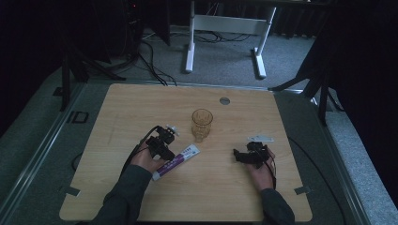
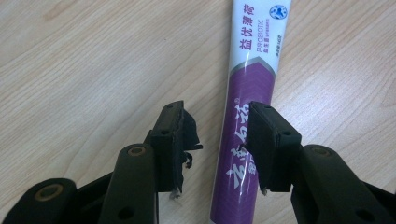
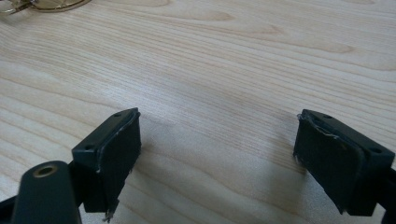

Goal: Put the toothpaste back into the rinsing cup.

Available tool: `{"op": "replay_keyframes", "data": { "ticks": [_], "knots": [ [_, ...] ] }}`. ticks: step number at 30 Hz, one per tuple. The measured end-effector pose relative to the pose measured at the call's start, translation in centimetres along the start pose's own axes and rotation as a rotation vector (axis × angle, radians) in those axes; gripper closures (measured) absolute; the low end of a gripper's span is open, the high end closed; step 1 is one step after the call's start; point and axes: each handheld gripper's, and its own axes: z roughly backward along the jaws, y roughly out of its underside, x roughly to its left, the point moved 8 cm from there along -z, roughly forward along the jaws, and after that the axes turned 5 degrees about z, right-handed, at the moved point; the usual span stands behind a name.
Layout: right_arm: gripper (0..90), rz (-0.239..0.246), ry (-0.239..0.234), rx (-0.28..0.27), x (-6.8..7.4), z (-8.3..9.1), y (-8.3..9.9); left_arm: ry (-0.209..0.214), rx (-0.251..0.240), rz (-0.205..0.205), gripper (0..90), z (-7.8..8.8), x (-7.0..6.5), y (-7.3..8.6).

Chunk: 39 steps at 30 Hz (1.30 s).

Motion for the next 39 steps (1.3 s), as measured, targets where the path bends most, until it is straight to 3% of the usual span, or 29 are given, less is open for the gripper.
{"op": "replay_keyframes", "data": {
  "ticks": [39],
  "knots": [
    [14.7,0.001,0.000,-0.001,0.0,0.0,0.0,0.052,0.078,-0.043,57.4,-1.1,-1.3,-0.3]
  ]
}}
